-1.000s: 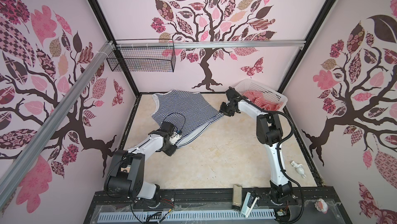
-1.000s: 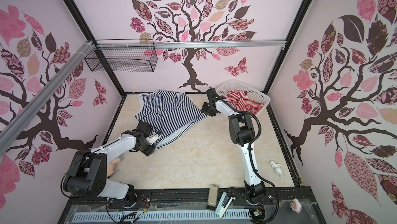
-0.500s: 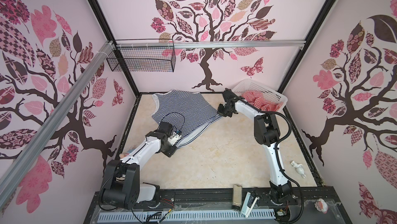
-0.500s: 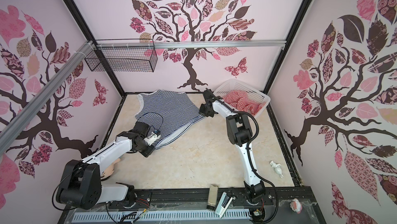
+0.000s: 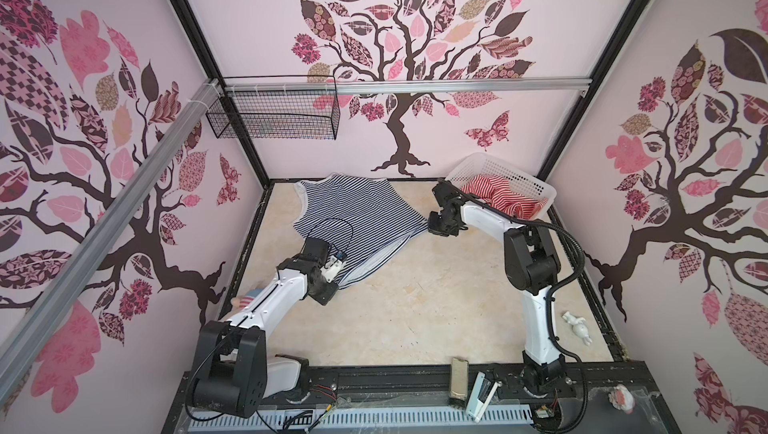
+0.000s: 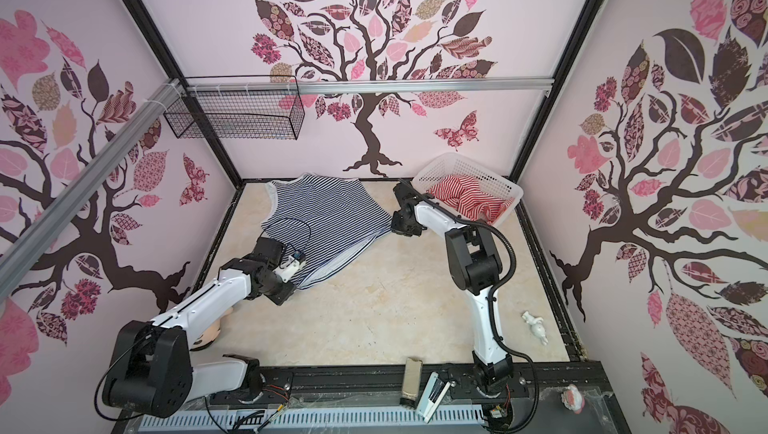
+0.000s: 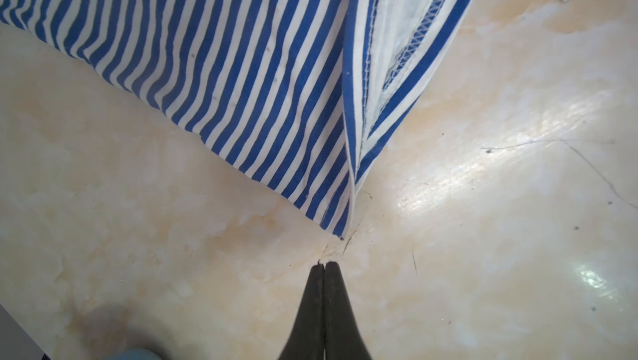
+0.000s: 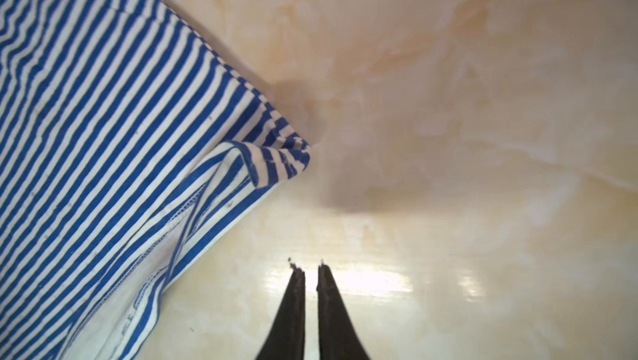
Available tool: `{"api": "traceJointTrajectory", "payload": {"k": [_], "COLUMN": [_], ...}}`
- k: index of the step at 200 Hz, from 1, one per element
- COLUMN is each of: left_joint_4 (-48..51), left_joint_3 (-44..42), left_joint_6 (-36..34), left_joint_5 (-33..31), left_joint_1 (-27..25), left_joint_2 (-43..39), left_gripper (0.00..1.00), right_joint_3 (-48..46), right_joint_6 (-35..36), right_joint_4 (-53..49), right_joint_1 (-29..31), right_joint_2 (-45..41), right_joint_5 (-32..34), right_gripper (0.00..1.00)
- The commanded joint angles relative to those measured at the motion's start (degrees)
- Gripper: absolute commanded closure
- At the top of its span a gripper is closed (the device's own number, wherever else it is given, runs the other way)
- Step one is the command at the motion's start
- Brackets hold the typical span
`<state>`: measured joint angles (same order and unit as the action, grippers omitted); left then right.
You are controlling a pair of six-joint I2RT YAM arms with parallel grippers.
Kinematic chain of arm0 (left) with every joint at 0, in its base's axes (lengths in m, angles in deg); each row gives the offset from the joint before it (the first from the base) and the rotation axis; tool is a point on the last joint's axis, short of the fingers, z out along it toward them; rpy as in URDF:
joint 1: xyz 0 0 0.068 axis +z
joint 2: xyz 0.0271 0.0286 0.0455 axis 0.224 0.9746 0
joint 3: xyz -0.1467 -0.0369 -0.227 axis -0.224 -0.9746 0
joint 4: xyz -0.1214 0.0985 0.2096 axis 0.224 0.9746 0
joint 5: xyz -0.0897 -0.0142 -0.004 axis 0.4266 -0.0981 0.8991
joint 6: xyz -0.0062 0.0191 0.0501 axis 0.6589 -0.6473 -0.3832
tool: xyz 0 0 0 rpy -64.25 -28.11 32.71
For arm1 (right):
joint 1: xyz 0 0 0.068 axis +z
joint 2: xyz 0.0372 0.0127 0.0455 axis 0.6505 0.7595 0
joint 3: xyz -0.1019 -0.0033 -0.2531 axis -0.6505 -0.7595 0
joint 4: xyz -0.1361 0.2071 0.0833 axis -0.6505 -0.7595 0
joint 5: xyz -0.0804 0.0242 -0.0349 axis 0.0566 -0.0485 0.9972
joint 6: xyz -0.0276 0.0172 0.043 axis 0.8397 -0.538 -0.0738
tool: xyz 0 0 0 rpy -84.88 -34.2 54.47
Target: Fold and stack the tank tops
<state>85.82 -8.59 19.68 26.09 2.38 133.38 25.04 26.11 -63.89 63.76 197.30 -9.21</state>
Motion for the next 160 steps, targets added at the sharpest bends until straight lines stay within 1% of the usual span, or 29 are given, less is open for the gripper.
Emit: {"api": "traceJointTrajectory", "payload": {"k": [1, 2, 10, 20, 25, 34, 44, 49, 53, 60, 80, 94, 116, 160], "left_joint_4": [0.18, 0.23, 0.62, 1.01, 1.07, 0.85, 0.77, 0.66, 0.50, 0.19, -0.94, -2.36, -3.09, -3.31], "left_joint_3": [-0.44, -0.45, -0.46, -0.55, -0.62, -0.71, -0.68, -0.72, -0.75, -0.89, -1.50, -2.33, -1.85, -1.14], "left_joint_6": [-1.01, -1.01, -0.84, -1.16, -1.30, -0.98, -0.75, -0.75, -0.74, -0.73, -0.59, -0.31, 0.21, 0.12], "left_joint_5": [0.01, 0.18, 1.49, 3.42, 4.46, 5.85, 6.97, 7.26, 7.41, 7.66, 8.38, 7.82, 6.92, 6.86], "left_joint_1": [0.96, 0.97, 1.16, 1.16, 1.14, 1.01, 0.90, 0.80, 0.69, 0.51, -0.37, -1.50, -2.15, -2.18], "left_joint_2": [-1.29, -1.33, -2.21, -3.30, -3.76, -4.46, -4.71, -4.72, -4.64, -4.47, -3.53, -2.76, -1.31, 1.57], "left_gripper": [1.00, 1.00, 0.87, 0.75, 0.70, 0.63, 0.58, 0.56, 0.55, 0.53, 0.47, 0.44, 0.43, 0.41], "right_joint_3": [0.46, 0.44, 0.47, 1.93, 3.17, 5.38, 7.75, 8.64, 9.25, 10.28, 13.99, 18.26, 25.52, 25.74], "right_joint_6": [0.56, 0.56, 0.51, 0.27, 0.20, -0.05, -0.52, -0.86, -1.13, -1.69, -3.09, -3.40, -2.85, -1.34], "right_joint_4": [-0.83, -0.74, -0.02, -0.27, -0.94, -2.00, -2.90, -3.18, -3.27, -3.21, -3.77, -5.69, -10.18, -11.60], "right_joint_1": [0.26, 0.27, 0.24, 0.28, 0.26, 0.22, 0.24, 0.20, 0.28, 0.25, 0.16, 0.11, 0.07, 0.25], "right_joint_2": [-2.97, -2.99, -2.87, -1.70, -0.84, 0.94, 2.71, 3.38, 3.88, 4.63, 7.11, 9.86, 14.23, 15.92], "right_joint_5": [3.85, 3.80, 3.15, 2.32, 2.11, 1.62, 0.87, 0.53, 0.26, -0.19, -0.98, -1.03, 0.48, 2.65], "right_gripper": [0.78, 0.78, 0.72, 0.70, 0.67, 0.66, 0.65, 0.65, 0.61, 0.60, 0.59, 0.59, 0.59, 0.59]}}
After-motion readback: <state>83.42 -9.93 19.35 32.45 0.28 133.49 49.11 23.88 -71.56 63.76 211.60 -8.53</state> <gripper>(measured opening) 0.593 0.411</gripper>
